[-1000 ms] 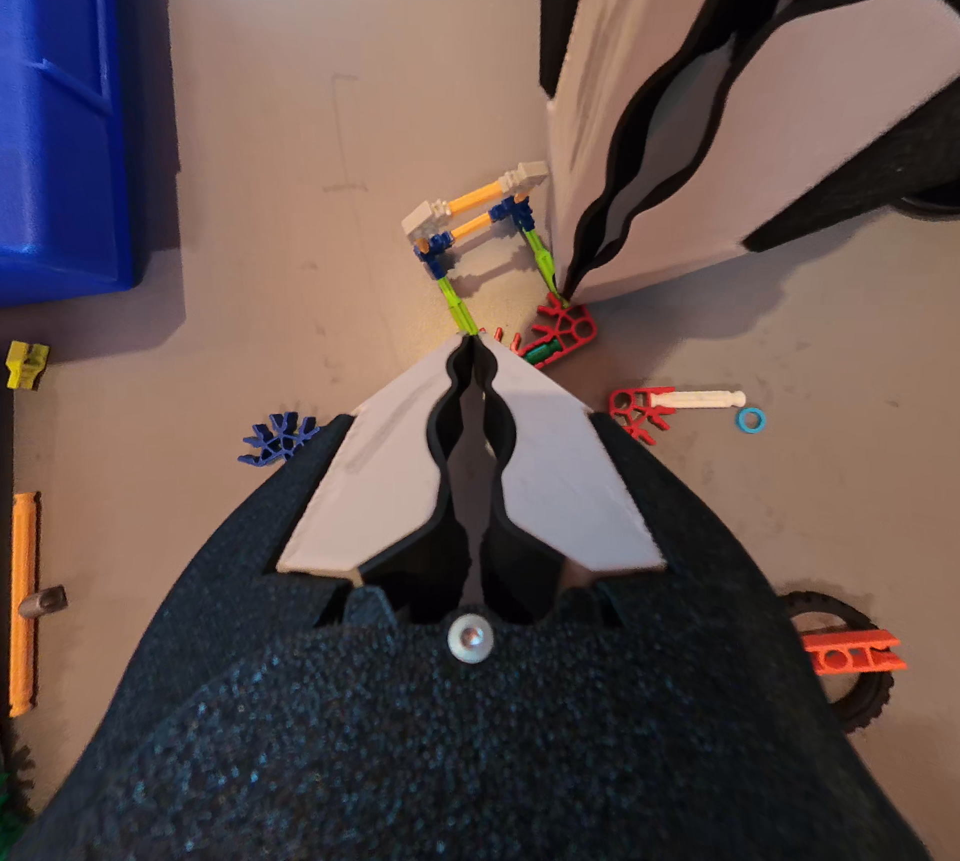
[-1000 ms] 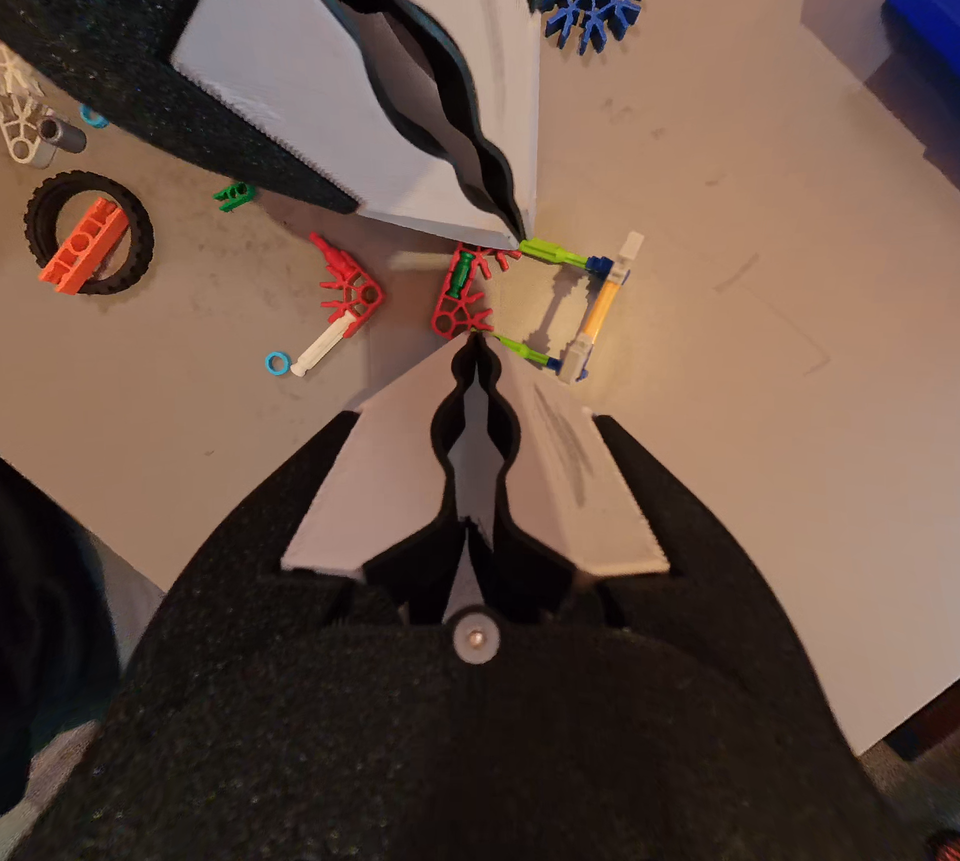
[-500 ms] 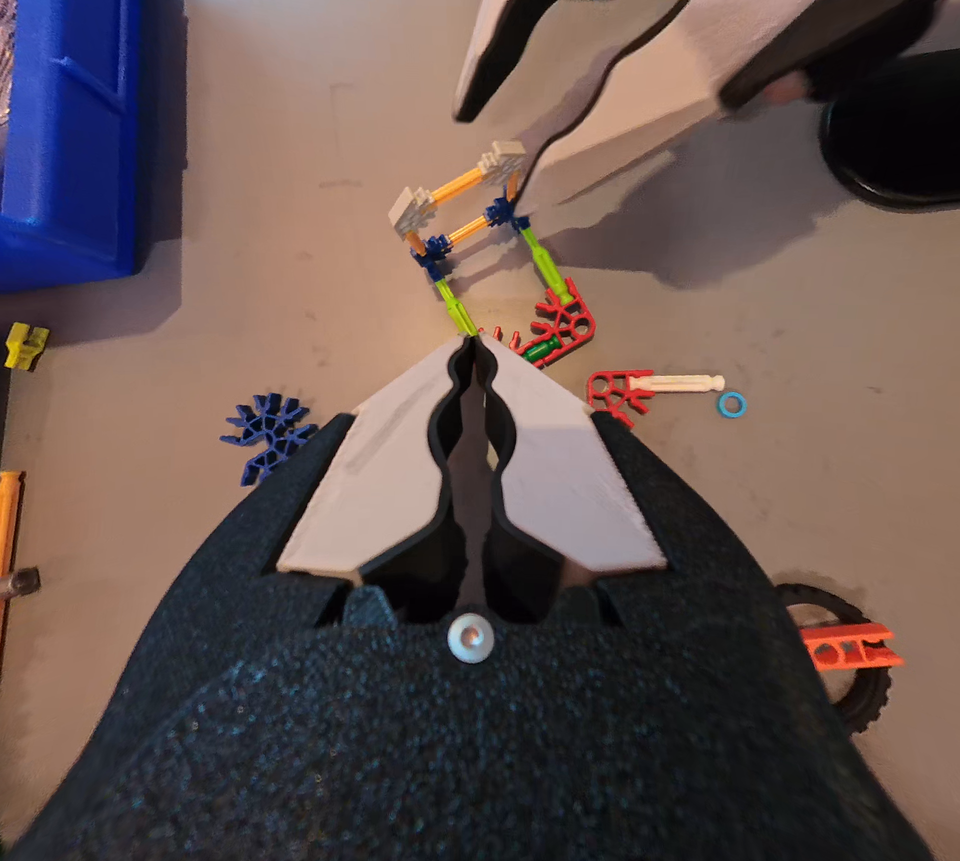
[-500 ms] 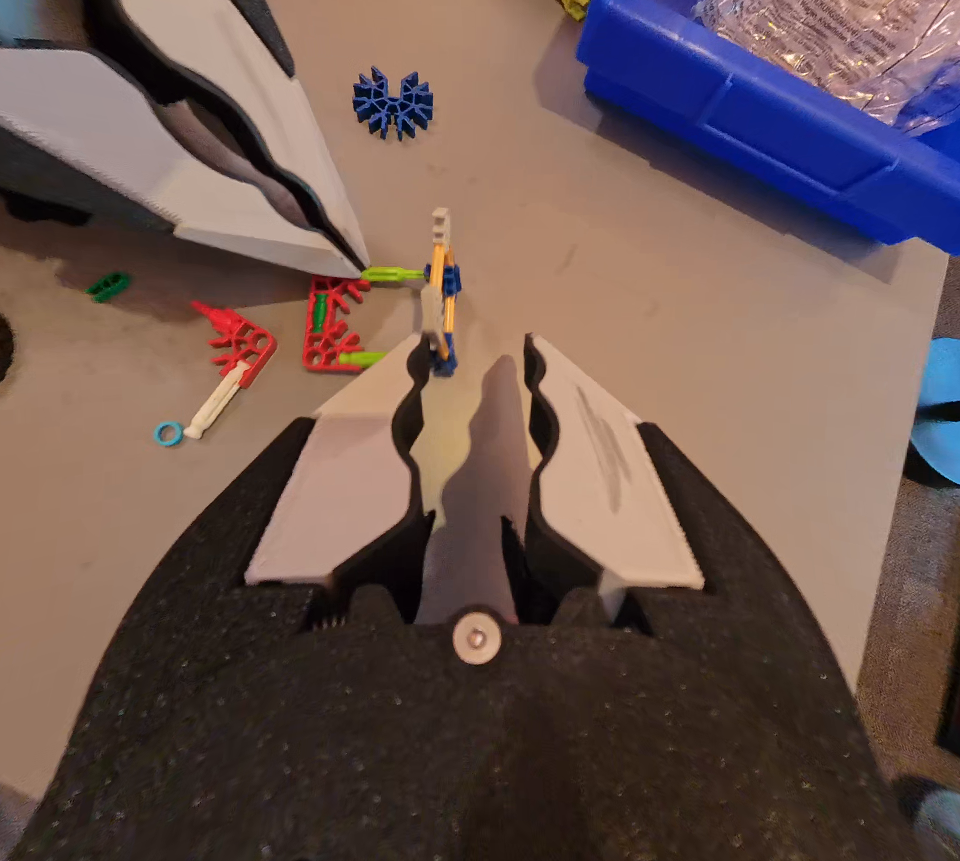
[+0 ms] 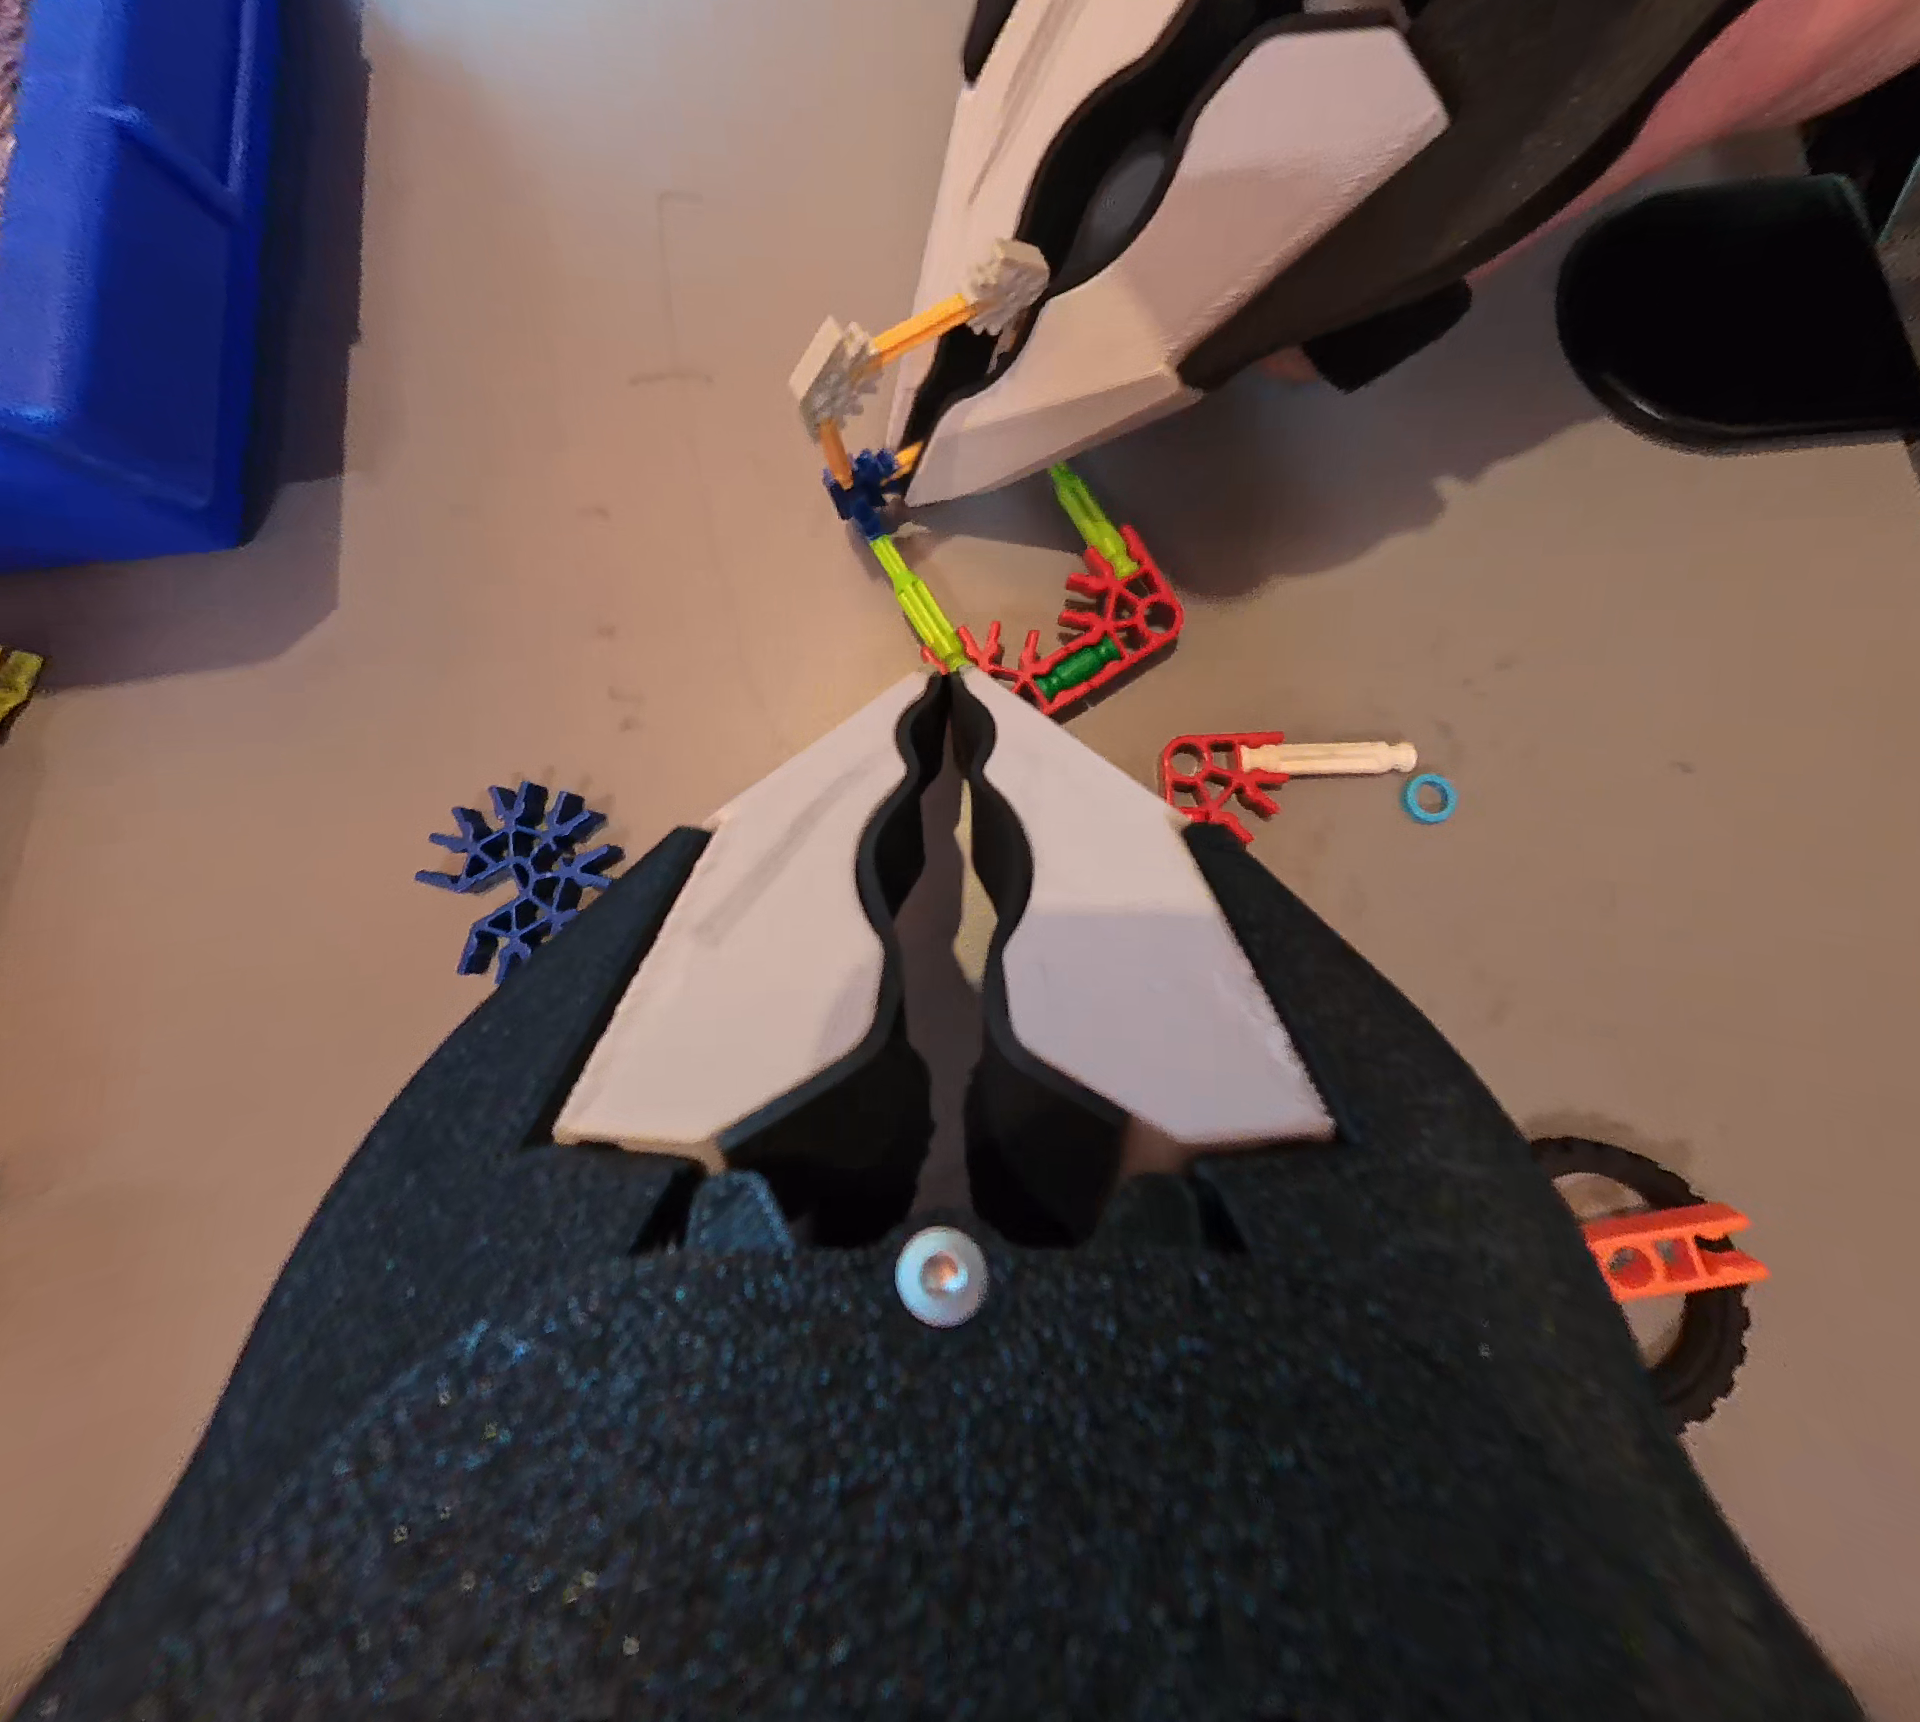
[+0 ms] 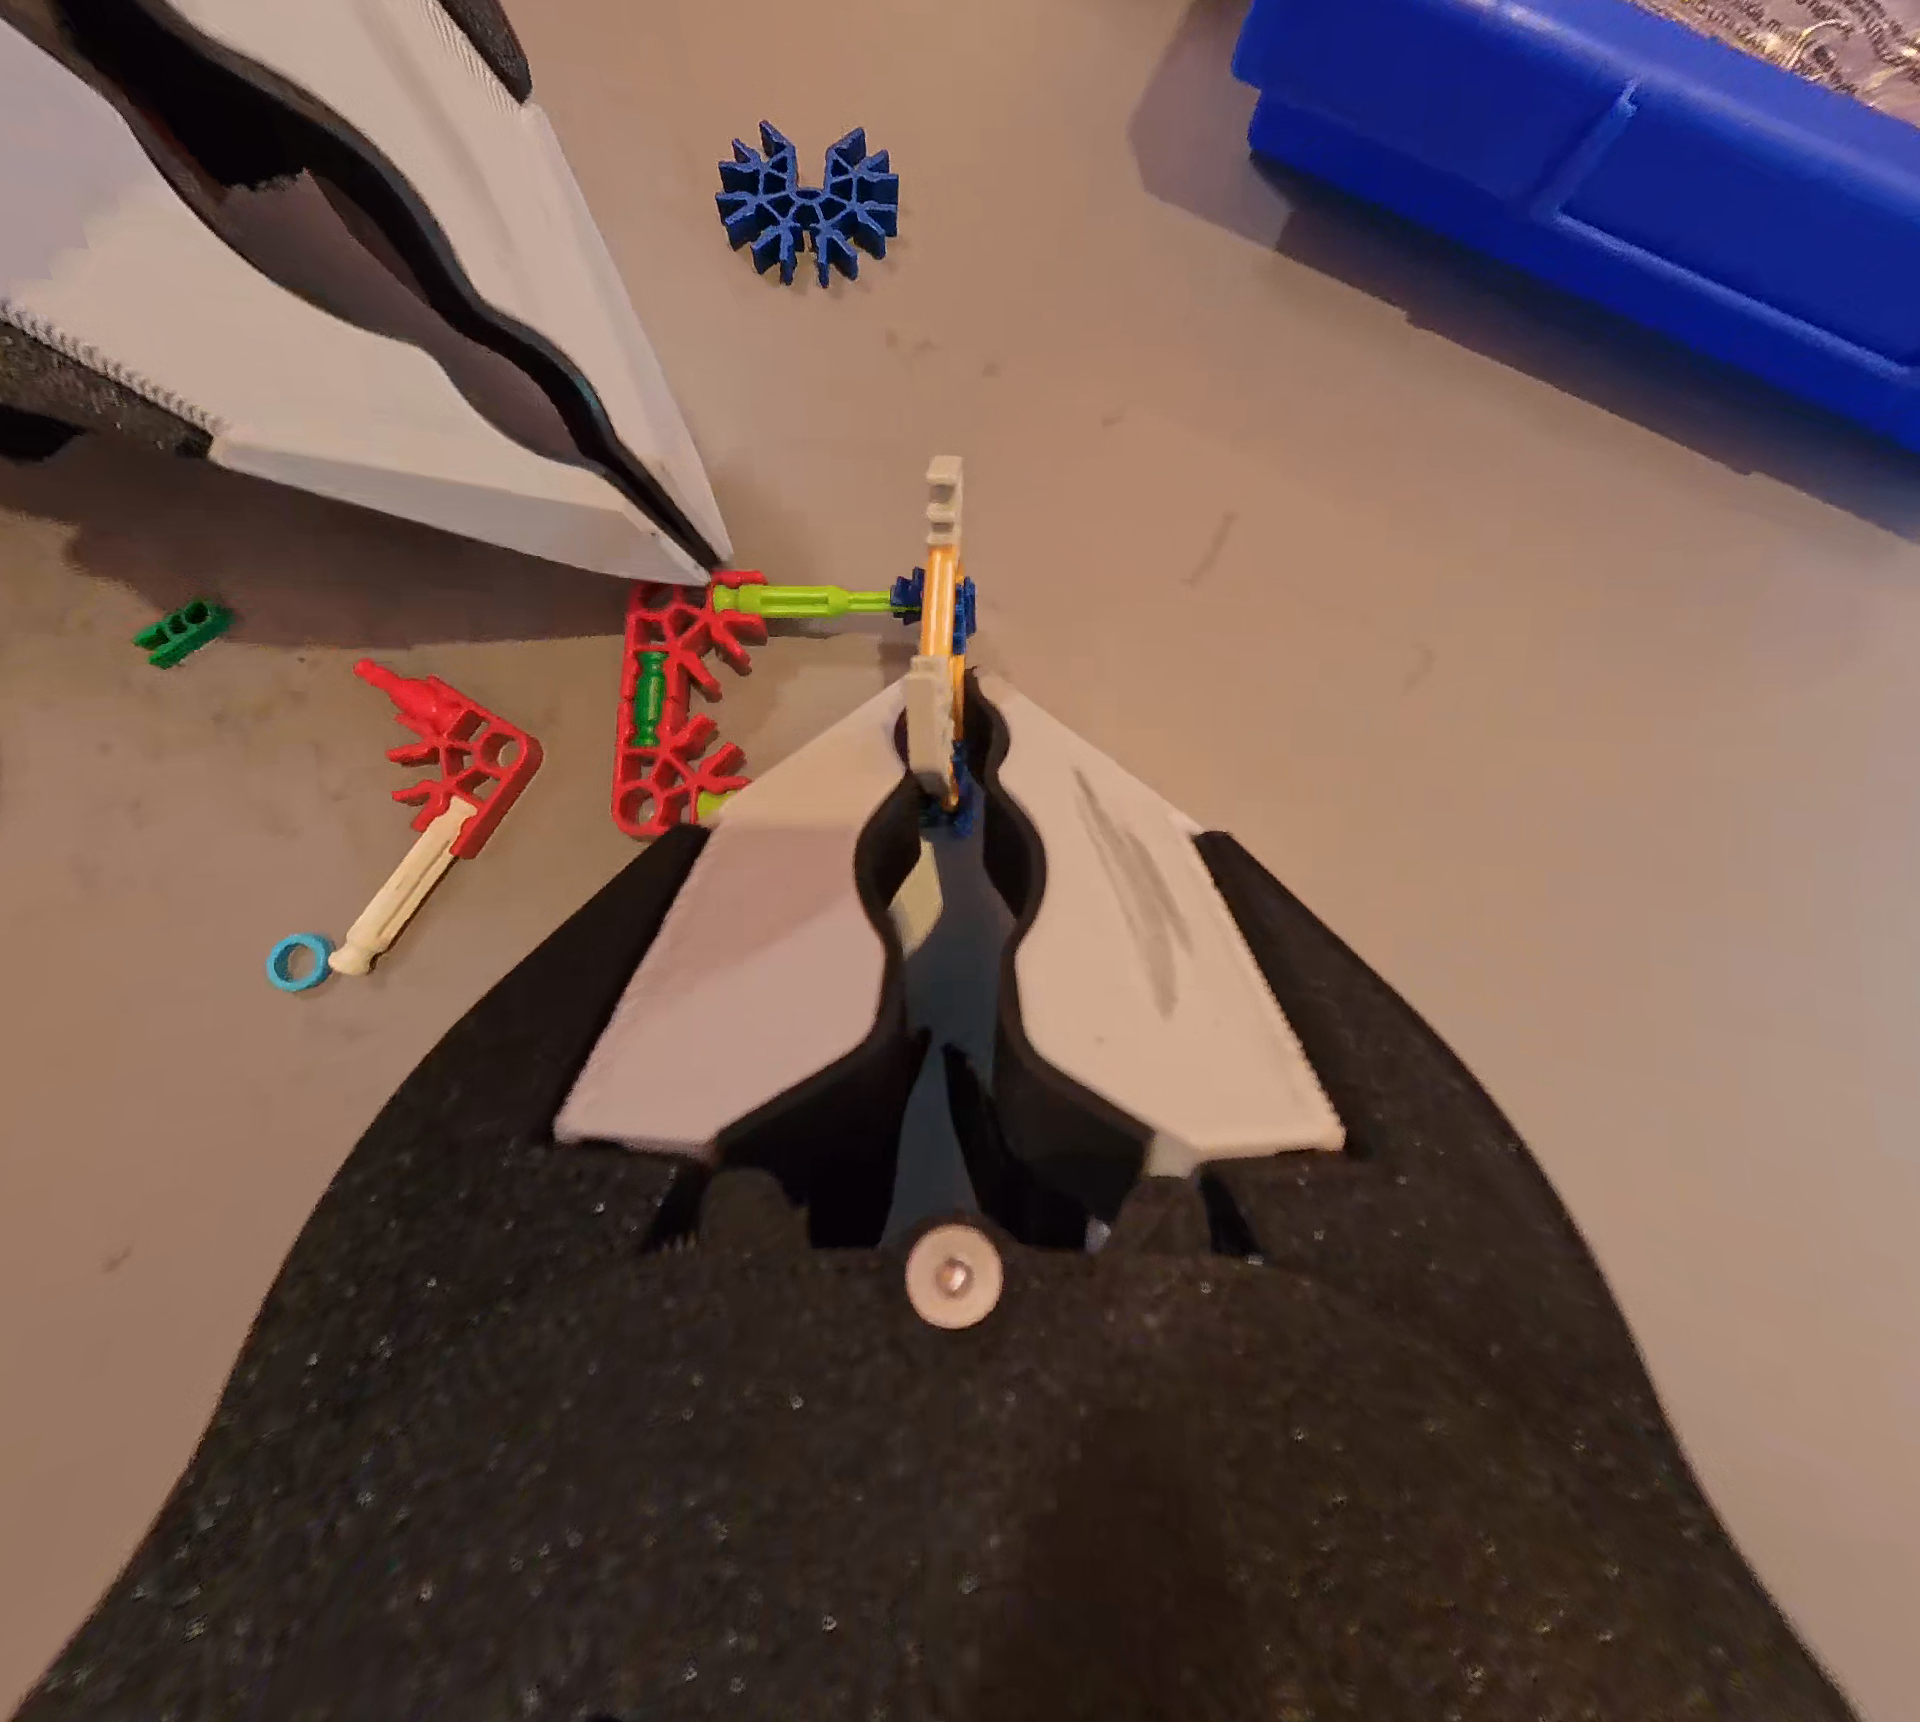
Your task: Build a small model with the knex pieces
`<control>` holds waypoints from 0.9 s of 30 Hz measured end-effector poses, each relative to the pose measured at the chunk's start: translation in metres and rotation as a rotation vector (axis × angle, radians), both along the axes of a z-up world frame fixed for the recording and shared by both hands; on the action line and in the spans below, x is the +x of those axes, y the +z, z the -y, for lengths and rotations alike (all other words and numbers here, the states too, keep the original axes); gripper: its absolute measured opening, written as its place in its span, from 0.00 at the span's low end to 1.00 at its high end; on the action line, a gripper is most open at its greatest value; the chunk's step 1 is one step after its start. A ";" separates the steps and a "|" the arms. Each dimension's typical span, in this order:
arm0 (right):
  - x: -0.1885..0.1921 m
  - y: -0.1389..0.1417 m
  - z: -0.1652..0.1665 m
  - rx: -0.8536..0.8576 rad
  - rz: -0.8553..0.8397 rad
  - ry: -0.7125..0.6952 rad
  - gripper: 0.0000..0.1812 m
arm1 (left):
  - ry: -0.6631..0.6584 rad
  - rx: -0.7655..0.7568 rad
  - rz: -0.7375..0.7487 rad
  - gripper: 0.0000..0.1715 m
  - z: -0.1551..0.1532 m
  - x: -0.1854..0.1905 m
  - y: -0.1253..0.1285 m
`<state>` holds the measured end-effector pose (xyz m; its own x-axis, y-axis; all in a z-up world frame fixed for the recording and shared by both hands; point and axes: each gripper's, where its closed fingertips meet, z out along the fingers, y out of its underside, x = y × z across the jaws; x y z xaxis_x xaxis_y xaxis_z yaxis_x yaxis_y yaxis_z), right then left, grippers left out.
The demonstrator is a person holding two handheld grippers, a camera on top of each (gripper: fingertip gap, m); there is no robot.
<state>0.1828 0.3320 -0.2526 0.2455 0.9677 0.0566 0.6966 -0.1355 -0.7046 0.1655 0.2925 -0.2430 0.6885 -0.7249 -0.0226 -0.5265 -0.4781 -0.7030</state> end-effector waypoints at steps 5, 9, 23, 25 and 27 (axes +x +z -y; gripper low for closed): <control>0.002 0.008 -0.004 0.015 -0.051 -0.018 0.01 | 0.044 0.011 0.079 0.04 -0.003 -0.008 0.011; 0.001 0.025 -0.009 0.080 -0.137 -0.042 0.01 | 0.052 -0.031 0.258 0.12 0.001 0.000 0.027; 0.000 0.116 -0.013 0.388 -0.465 -0.105 0.01 | 0.033 0.029 0.688 0.10 -0.002 0.014 0.087; 0.000 0.122 -0.013 0.425 -0.462 -0.112 0.01 | 0.029 0.039 0.718 0.09 -0.002 0.015 0.091; 0.001 0.127 -0.014 0.455 -0.464 -0.119 0.01 | 0.018 0.050 0.733 0.10 -0.001 0.014 0.095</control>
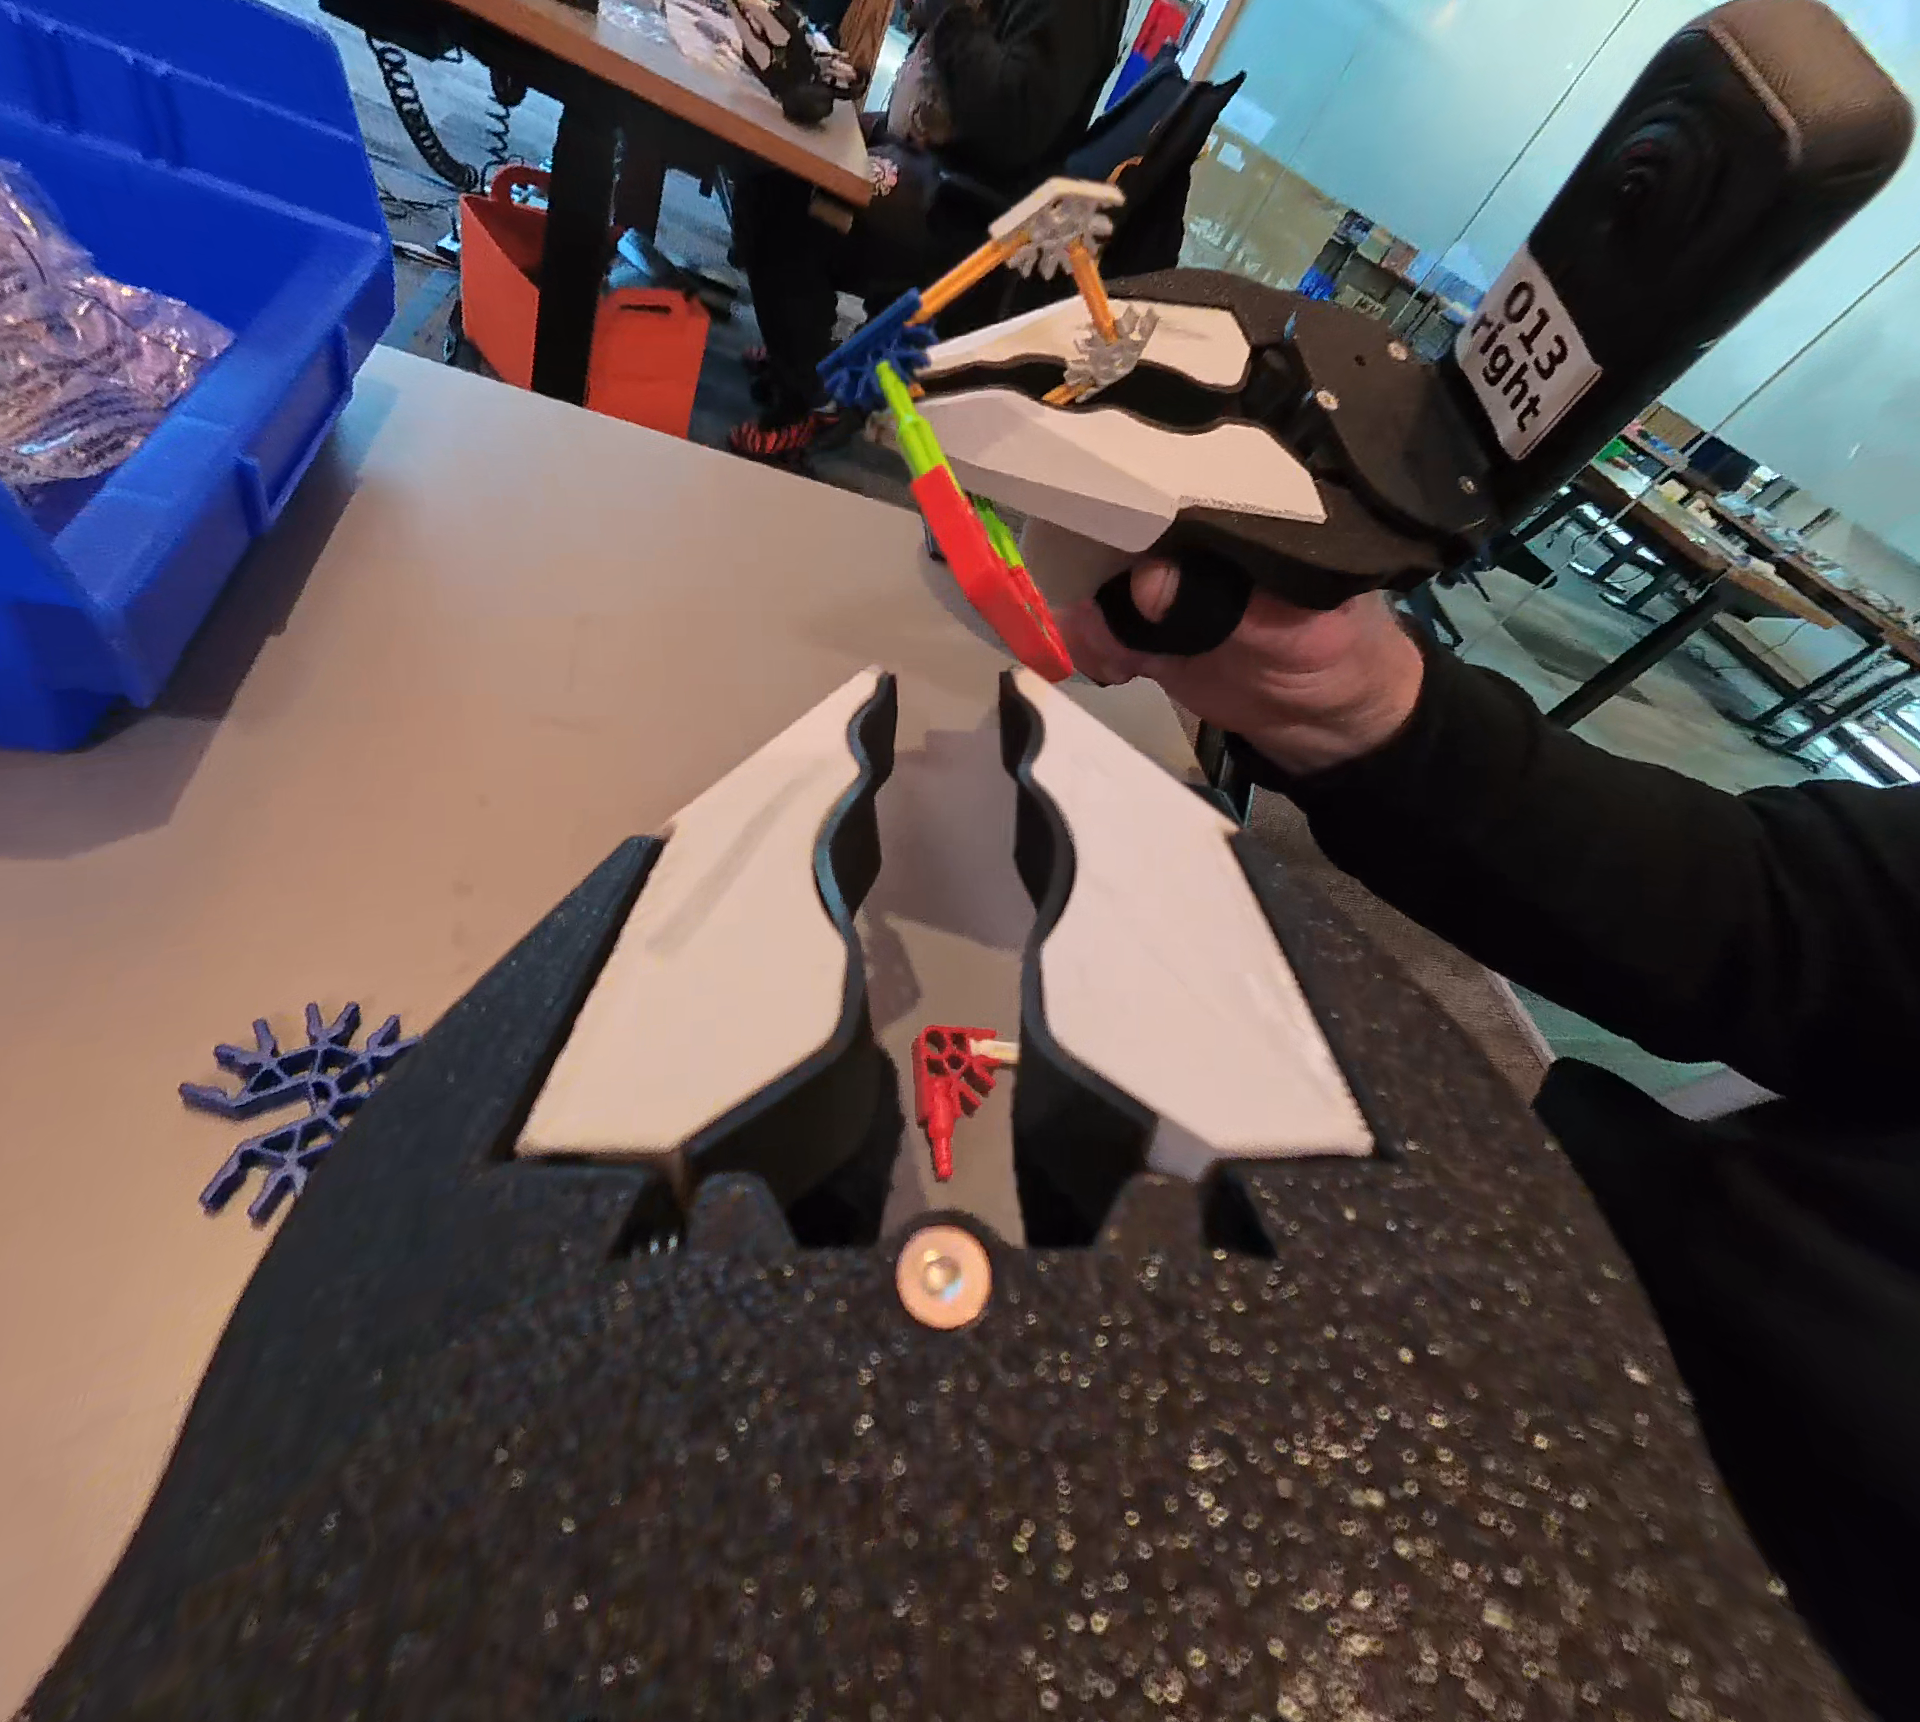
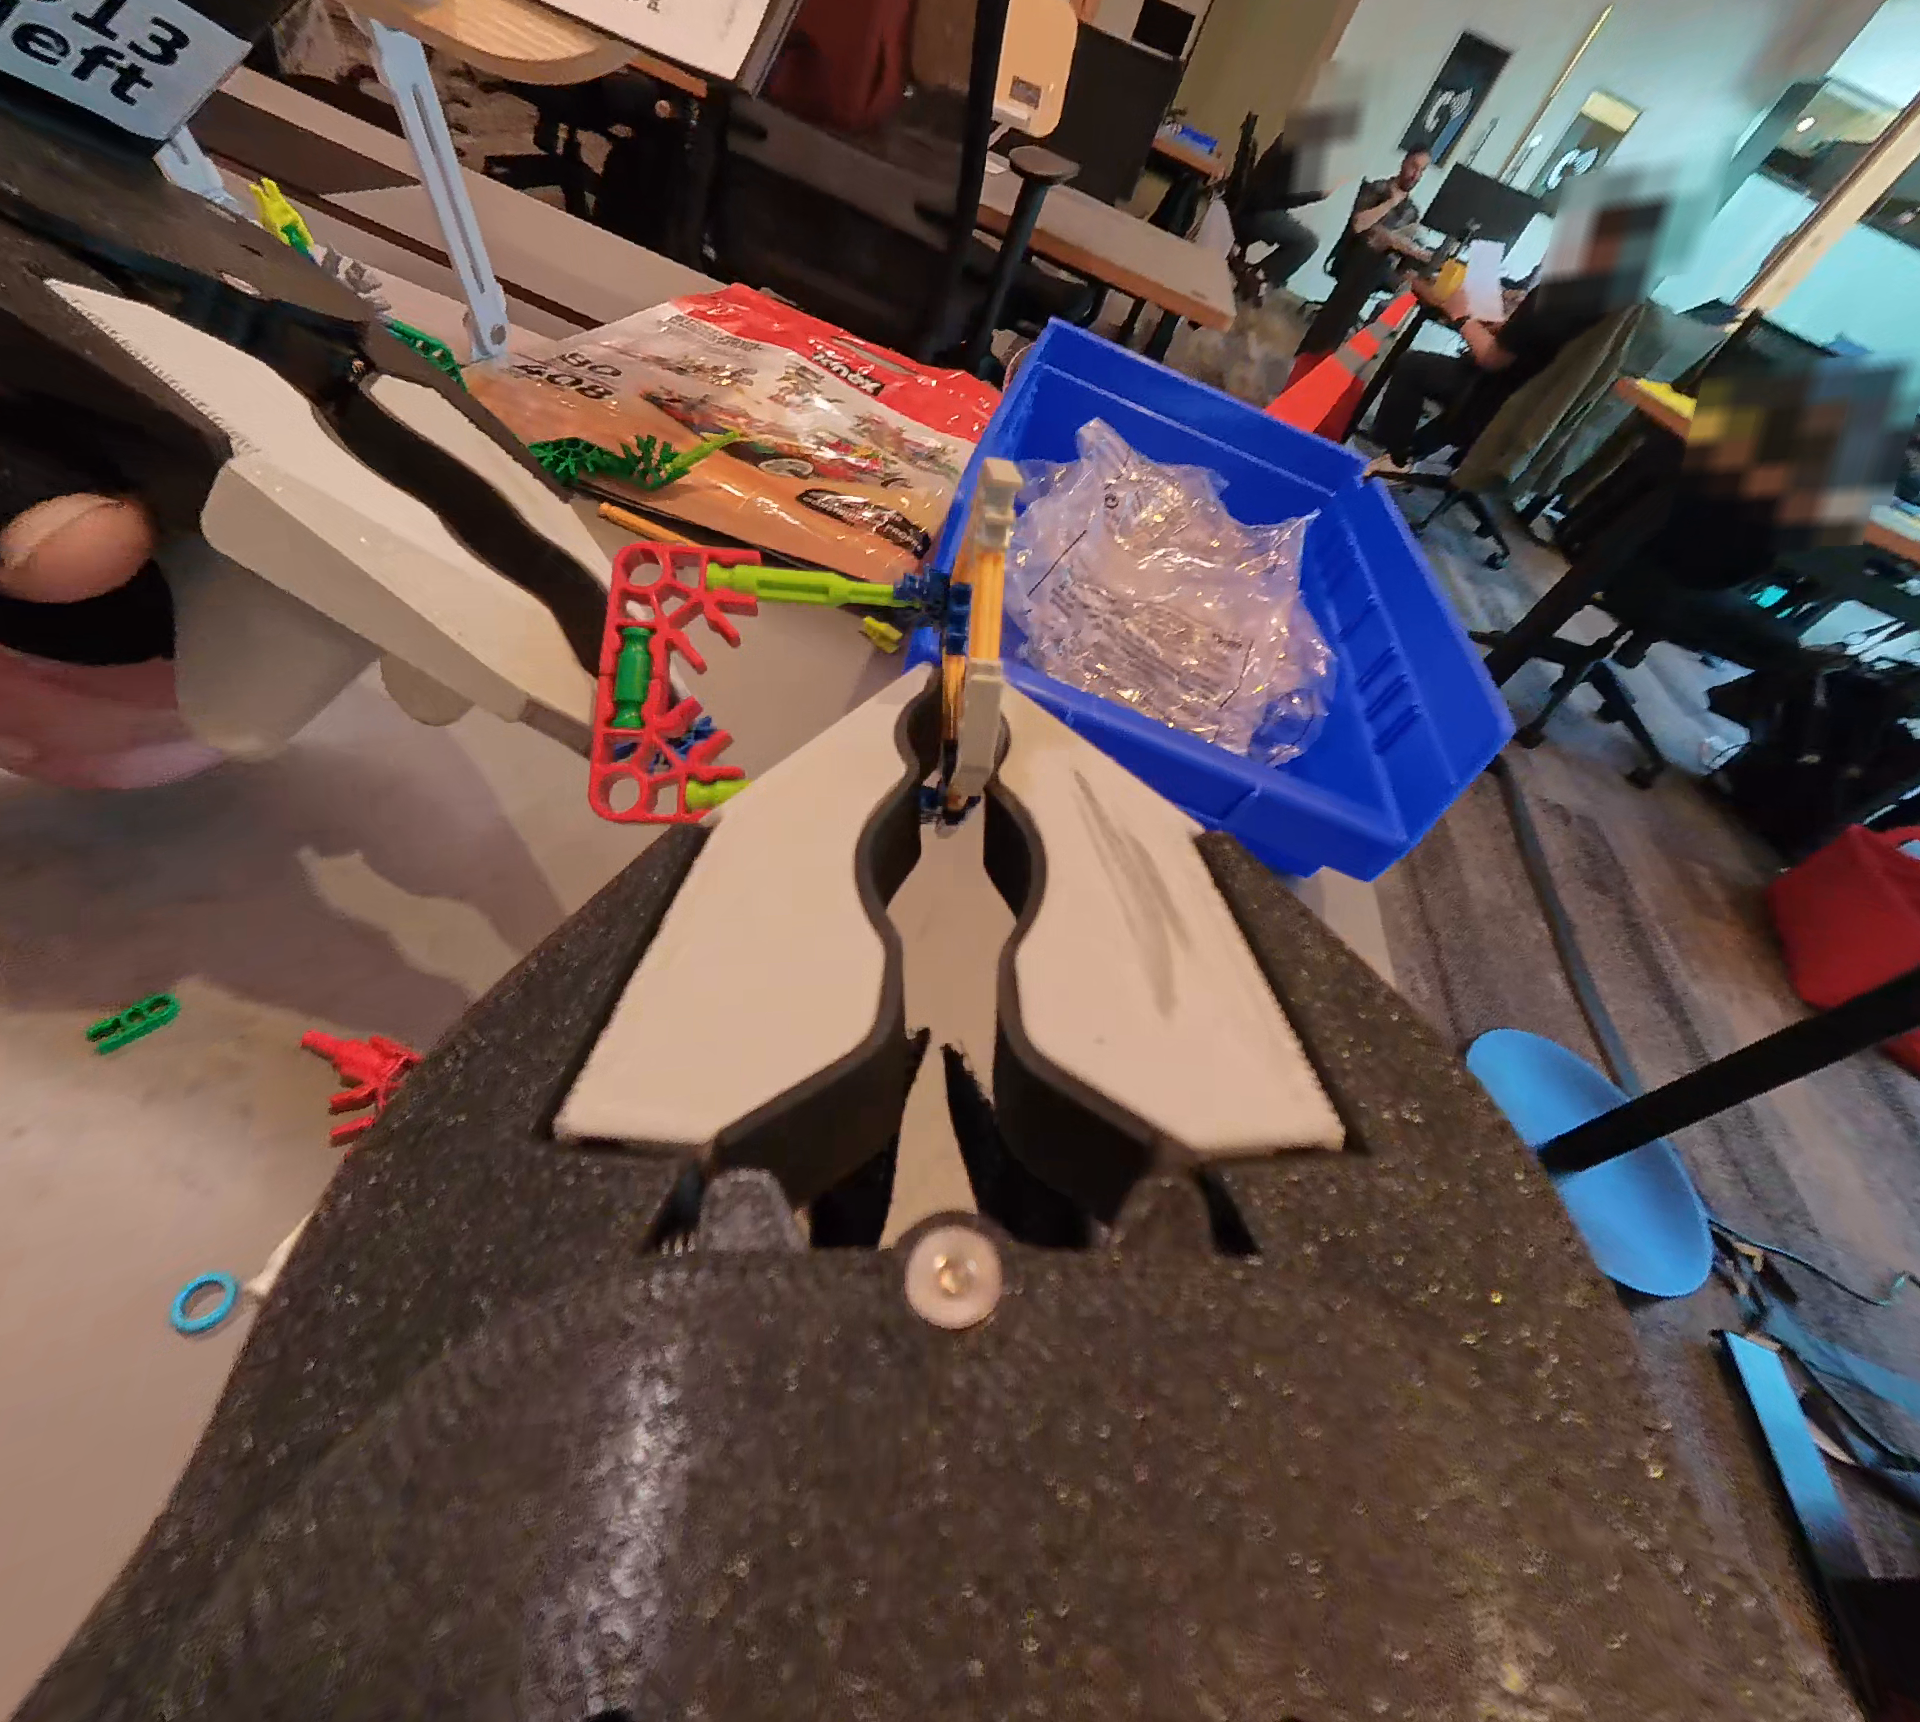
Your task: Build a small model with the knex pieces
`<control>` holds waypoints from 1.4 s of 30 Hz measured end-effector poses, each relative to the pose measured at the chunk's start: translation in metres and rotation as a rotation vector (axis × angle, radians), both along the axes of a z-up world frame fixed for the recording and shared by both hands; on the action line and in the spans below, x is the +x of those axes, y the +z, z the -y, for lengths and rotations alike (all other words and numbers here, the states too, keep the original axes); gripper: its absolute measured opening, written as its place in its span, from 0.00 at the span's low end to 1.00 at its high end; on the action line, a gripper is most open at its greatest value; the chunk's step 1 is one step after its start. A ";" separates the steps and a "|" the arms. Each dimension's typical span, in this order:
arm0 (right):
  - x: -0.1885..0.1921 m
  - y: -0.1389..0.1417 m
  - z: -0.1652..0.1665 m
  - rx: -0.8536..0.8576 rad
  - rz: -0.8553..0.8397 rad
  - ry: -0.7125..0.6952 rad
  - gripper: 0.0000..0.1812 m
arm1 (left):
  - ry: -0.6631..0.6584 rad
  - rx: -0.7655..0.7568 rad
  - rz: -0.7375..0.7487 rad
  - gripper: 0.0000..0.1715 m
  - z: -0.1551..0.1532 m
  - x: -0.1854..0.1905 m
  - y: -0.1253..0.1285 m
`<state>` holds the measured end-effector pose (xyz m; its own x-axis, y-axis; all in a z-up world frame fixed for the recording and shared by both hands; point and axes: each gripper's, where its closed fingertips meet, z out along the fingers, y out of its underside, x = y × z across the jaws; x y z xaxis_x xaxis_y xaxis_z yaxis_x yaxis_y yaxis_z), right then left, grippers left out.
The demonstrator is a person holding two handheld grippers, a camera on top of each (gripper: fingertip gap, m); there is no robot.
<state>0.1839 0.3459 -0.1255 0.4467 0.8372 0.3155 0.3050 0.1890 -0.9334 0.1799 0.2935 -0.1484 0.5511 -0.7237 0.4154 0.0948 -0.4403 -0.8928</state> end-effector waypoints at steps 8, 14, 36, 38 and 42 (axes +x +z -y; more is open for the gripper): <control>-0.001 0.010 0.003 0.060 -0.006 -0.020 0.01 | 0.000 0.044 0.085 0.13 0.000 -0.001 0.019; -0.007 0.011 0.007 0.019 -0.019 0.012 0.03 | 0.025 0.066 0.079 0.03 -0.002 -0.001 0.022; 0.009 0.026 0.022 -0.113 -0.138 0.090 0.19 | 0.192 0.489 -0.460 0.02 -0.009 -0.015 0.065; 0.010 0.028 0.022 -0.125 -0.156 0.093 0.20 | 0.215 0.511 -0.576 0.02 -0.011 -0.020 0.063; 0.008 0.028 0.023 -0.135 -0.164 0.094 0.19 | 0.261 0.591 -0.779 0.02 -0.013 -0.030 0.067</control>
